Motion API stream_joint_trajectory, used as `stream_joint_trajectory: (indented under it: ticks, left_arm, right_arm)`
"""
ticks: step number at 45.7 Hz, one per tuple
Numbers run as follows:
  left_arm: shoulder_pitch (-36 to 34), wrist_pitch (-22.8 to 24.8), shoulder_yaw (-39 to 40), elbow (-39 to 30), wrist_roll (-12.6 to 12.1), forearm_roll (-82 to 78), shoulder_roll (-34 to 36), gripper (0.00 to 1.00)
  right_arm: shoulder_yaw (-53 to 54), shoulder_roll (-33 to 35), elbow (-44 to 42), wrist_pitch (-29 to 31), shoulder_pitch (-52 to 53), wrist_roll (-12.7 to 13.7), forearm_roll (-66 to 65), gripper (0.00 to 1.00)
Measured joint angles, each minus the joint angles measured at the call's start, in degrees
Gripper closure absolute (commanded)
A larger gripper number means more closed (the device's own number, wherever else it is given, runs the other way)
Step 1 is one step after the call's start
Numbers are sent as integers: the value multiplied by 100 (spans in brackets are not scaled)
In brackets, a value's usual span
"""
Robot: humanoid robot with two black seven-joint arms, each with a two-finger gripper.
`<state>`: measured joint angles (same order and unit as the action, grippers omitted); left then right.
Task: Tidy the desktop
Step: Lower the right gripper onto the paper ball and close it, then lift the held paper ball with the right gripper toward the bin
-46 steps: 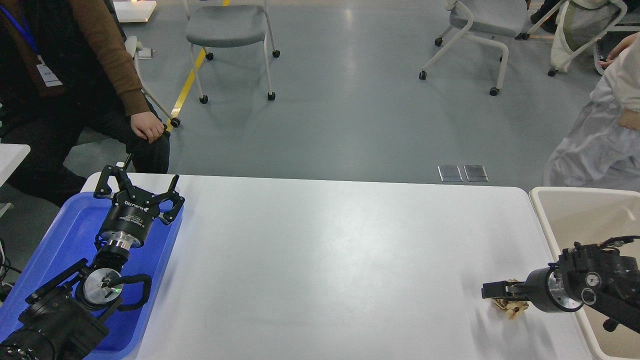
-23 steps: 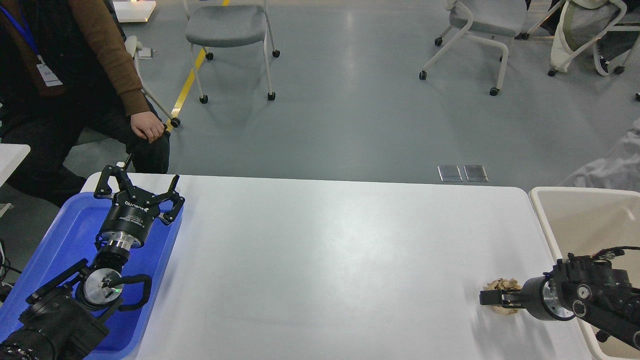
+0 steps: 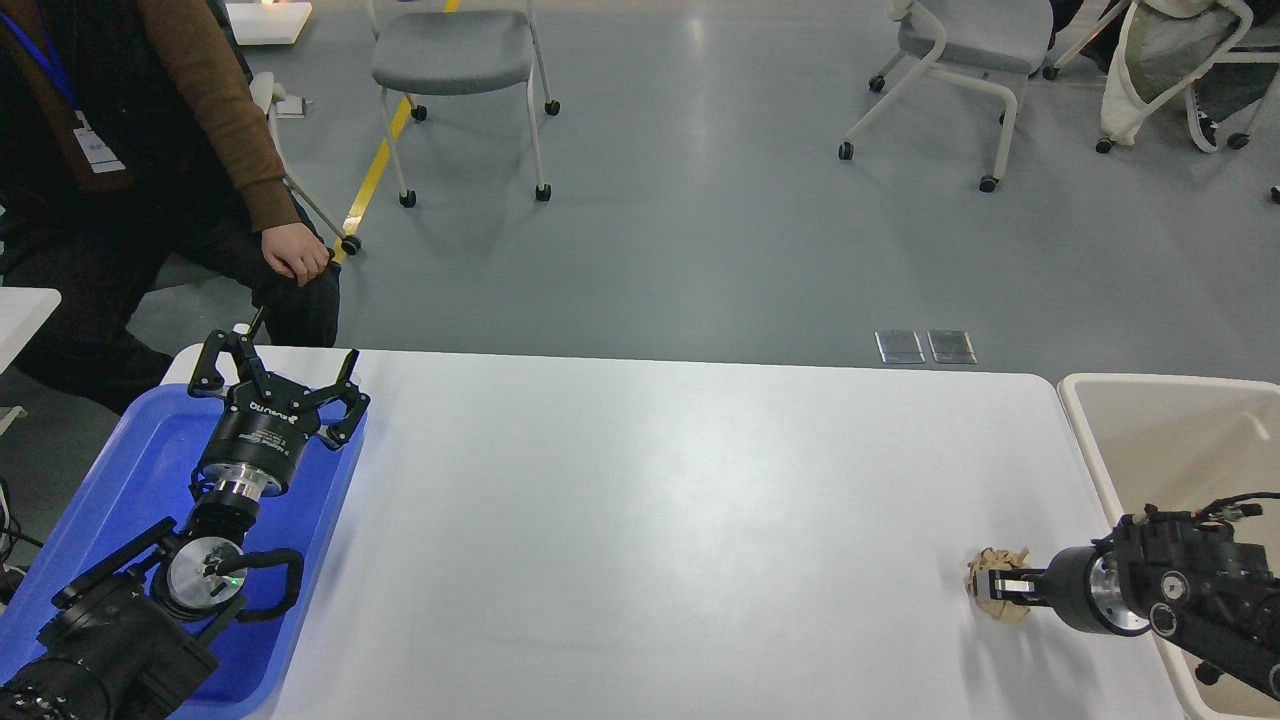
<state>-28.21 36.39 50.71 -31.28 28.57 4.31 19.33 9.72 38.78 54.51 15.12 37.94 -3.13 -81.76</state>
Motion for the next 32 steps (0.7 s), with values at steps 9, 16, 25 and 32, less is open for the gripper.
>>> stream_joint_trajectory:
  ticks: [9,16,25,32]
  left_arm:
    - [0,0,0,0,0,1,0,0]
    - [-1,0,3,-1,0,1,1,0]
    - [-1,0,8,-1,1,2,2,0]
    - [0,0,9,0,0,0,3,0]
  right_arm:
    - [51,267,113,-3,56,-174,117,100]
    - [103,723,451,102,246,-301,566,100]
    - [136,1517,1025,464,704,-372,1345,100]
    - [153,2160,1428,818,1182,-396,1758,100]
